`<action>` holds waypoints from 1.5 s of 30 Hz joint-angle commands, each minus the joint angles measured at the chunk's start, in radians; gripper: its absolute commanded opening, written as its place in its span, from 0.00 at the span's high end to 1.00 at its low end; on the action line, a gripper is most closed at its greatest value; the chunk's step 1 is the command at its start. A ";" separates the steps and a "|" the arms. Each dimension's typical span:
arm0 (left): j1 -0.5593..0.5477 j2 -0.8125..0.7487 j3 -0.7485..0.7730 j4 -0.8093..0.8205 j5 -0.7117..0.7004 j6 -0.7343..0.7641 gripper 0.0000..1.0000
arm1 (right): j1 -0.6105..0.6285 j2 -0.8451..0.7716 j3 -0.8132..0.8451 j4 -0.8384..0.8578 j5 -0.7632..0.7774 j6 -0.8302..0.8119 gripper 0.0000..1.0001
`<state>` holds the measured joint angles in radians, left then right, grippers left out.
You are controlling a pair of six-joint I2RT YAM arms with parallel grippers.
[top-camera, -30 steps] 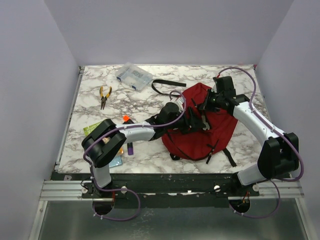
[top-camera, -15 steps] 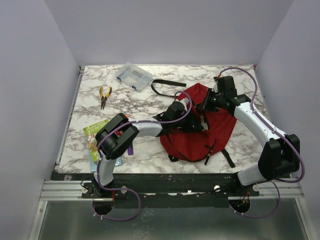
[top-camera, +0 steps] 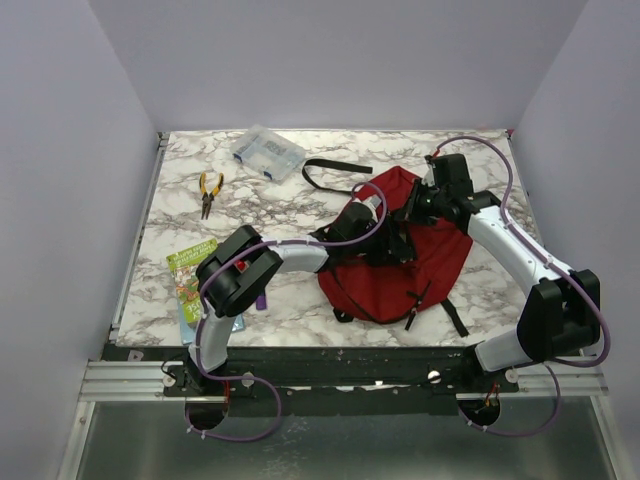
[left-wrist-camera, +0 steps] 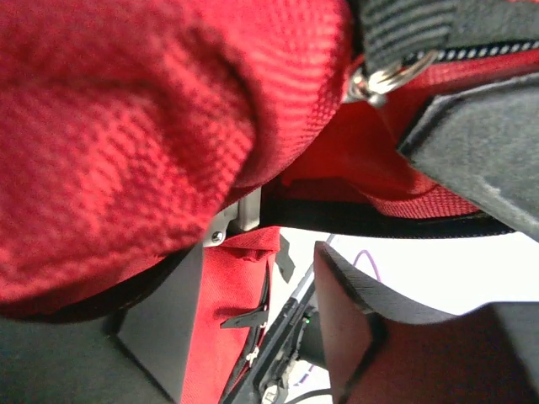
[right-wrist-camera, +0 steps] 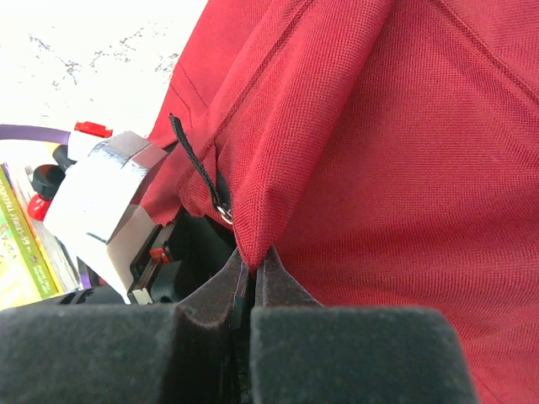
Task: Pack the student bag
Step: Place the stationery in the student bag.
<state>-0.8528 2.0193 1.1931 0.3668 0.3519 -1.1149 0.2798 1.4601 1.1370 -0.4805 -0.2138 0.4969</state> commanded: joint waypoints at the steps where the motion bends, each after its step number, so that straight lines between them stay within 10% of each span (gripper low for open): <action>1: 0.007 -0.040 -0.030 -0.026 -0.085 0.021 0.39 | -0.001 -0.039 0.035 -0.002 0.004 -0.053 0.99; 10: 0.051 0.036 0.025 -0.072 -0.119 0.005 0.41 | 0.002 -0.024 0.020 -0.043 -0.047 -0.089 0.99; 14: 0.060 0.024 0.005 -0.073 -0.142 -0.005 0.58 | 0.006 -0.042 0.014 -0.067 -0.028 -0.094 0.99; 36: 0.041 -0.050 0.050 -0.117 -0.085 0.123 0.33 | 0.005 -0.044 0.053 -0.092 0.029 -0.148 0.99; 41: 0.041 0.025 0.135 -0.216 -0.138 0.102 0.45 | 0.005 -0.052 0.055 -0.079 0.038 -0.135 0.99; 45: 0.063 0.048 0.166 -0.306 -0.191 0.102 0.76 | 0.004 -0.053 0.047 -0.080 0.082 -0.140 0.99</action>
<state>-0.8066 2.0319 1.3209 0.1822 0.2367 -1.0161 0.2806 1.4368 1.1473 -0.5774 -0.1669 0.3576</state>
